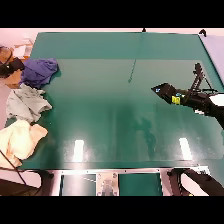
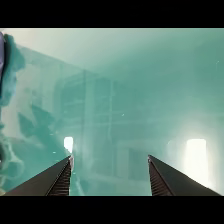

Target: Fold the shirts.

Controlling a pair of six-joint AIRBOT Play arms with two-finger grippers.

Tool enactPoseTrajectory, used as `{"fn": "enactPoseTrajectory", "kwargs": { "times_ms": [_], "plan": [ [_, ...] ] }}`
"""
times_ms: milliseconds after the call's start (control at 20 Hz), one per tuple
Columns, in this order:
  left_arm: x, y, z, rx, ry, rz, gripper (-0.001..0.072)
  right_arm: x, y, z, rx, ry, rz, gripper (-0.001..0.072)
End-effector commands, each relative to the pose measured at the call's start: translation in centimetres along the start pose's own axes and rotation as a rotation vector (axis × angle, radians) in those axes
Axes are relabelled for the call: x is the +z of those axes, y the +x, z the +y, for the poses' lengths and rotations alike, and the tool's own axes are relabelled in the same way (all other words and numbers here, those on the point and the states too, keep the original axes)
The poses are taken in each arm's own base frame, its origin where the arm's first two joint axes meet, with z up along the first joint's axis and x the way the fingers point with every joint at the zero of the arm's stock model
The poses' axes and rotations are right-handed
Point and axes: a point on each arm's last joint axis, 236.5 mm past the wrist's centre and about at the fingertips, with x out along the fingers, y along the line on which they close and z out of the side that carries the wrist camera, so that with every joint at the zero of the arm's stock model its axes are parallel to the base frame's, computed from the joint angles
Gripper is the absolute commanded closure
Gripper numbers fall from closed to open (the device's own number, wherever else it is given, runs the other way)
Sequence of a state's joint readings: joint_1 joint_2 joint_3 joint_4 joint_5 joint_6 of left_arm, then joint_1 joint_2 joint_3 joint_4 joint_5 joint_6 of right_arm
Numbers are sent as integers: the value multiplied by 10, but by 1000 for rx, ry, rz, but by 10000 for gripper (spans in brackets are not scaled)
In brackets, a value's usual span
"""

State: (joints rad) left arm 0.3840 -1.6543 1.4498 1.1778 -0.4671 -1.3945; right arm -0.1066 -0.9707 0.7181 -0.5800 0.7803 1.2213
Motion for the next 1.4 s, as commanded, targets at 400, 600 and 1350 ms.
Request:
{"fn": "enactPoseTrajectory", "kwargs": {
  "times_ms": [400,600,1350],
  "plan": [
    [-7,53,6,-18,-46,-54,401,5,0,-2,-7,2,-21,242],
    [8,60,7,-17,-26,-94,402,5,0,-2,-7,2,-21,242],
    [57,-8,-123,-448,28,87,685,7,0,-3,-10,5,-28,389]
  ]
}}
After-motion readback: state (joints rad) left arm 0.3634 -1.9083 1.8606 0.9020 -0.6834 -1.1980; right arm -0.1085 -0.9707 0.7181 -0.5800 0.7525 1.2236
